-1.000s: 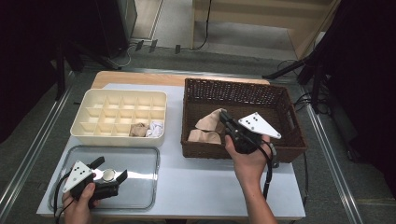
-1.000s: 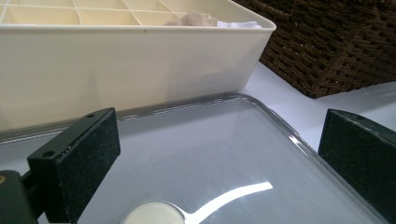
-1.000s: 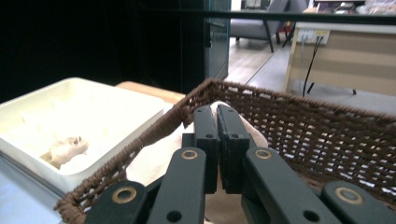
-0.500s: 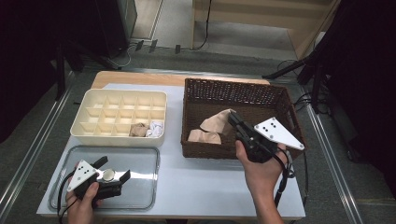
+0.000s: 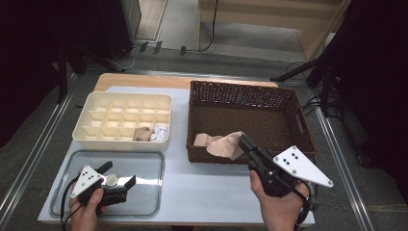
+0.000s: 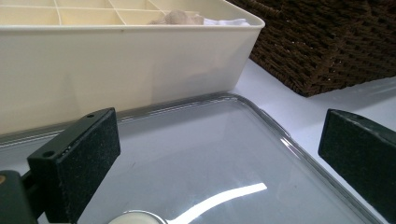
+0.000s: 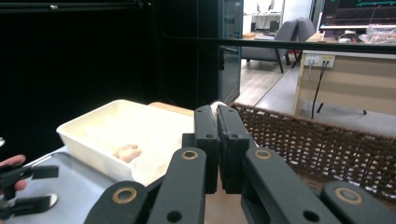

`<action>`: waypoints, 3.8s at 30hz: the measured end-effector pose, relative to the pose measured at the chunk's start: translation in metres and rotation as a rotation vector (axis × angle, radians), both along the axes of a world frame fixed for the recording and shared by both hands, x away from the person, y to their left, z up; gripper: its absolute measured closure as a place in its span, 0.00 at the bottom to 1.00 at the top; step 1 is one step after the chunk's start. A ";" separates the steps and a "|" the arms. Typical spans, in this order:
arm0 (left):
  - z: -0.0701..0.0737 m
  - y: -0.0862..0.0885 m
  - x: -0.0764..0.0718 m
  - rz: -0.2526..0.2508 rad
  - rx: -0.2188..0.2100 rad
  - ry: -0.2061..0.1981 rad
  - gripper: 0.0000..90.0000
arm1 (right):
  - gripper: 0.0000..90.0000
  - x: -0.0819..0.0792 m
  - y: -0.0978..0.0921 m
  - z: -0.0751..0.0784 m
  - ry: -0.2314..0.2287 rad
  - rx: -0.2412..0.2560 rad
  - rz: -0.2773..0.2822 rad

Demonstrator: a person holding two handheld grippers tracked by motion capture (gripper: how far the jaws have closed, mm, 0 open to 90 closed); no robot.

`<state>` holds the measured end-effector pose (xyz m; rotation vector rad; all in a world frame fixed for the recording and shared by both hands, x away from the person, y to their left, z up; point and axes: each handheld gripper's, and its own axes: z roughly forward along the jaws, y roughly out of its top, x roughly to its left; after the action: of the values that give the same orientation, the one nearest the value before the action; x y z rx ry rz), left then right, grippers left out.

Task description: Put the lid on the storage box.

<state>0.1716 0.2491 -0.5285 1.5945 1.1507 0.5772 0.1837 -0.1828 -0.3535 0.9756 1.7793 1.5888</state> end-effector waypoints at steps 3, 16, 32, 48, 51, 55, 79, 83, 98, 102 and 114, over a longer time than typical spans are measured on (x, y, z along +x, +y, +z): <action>0.000 -0.001 0.000 -0.001 0.000 0.001 0.00 | 0.99 -0.007 -0.001 -0.008 0.003 -0.004 0.004; 0.002 -0.002 -0.002 -0.008 -0.002 -0.007 0.00 | 0.99 -0.024 -0.001 -0.051 0.064 0.010 0.024; 0.002 -0.006 -0.004 -0.020 -0.001 -0.008 0.00 | 0.99 -0.017 0.003 -0.114 0.172 -0.011 0.005; 0.003 -0.010 -0.005 -0.031 0.001 -0.014 0.00 | 0.92 0.000 -0.019 -0.174 0.336 -0.073 -0.105; 0.004 -0.011 -0.006 -0.034 0.001 -0.013 0.00 | 0.74 -0.001 -0.024 -0.178 0.339 -0.061 -0.124; 0.004 -0.011 -0.006 -0.037 0.002 -0.014 0.00 | 0.49 -0.003 -0.029 -0.177 0.329 -0.043 -0.133; 0.004 -0.014 -0.006 -0.048 0.009 -0.015 0.00 | 0.93 -0.002 -0.017 -0.189 0.400 -0.131 -0.117; 0.004 -0.015 -0.006 -0.052 0.011 -0.016 0.00 | 0.94 -0.008 -0.005 -0.184 0.389 -0.076 -0.046; 0.004 -0.014 -0.006 -0.046 0.007 -0.015 0.00 | 0.51 -0.022 0.023 -0.172 0.282 0.006 0.037; 0.004 -0.015 -0.006 -0.050 0.007 -0.015 0.00 | 0.47 -0.022 0.014 -0.166 0.263 0.024 0.001; 0.003 -0.015 -0.005 -0.052 0.006 -0.011 0.00 | 0.47 -0.008 -0.005 -0.140 0.209 0.004 -0.084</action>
<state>0.1669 0.2343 -0.5252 1.6200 1.0968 0.5551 0.1758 -0.1876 -0.4935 1.2408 1.8458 1.4850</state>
